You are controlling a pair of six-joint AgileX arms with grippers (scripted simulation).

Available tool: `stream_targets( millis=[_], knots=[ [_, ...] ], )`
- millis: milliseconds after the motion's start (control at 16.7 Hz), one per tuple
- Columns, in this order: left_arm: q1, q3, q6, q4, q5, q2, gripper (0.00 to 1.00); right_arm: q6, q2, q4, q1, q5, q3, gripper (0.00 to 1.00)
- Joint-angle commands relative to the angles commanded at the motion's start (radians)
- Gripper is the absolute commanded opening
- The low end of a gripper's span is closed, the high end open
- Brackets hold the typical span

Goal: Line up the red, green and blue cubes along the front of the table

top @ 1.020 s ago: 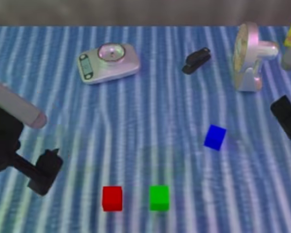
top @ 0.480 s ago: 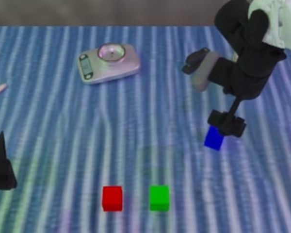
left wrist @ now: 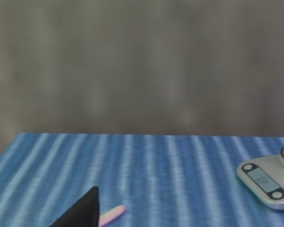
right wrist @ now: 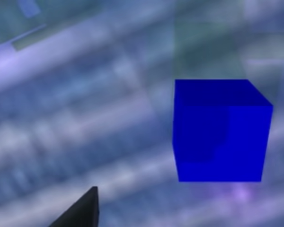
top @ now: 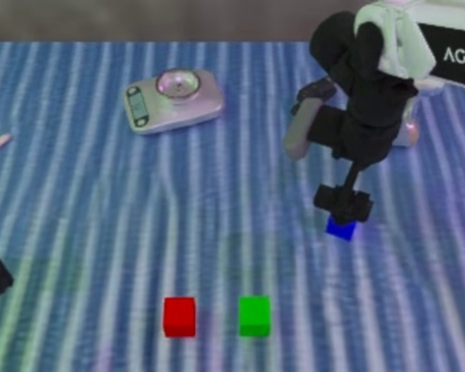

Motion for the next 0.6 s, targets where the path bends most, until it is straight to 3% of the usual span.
stream_targets(
  millis=[240,600],
  knots=[
    [0.0,0.0,0.0,0.0,0.0,0.0,1.0,-0.001,0.005,0.019,-0.003,0.0,-0.015,1.0],
    [0.0,0.0,0.0,0.0,0.0,0.0,1.0,0.002,0.096,0.232,0.0,0.001,-0.128,1.0]
  ],
)
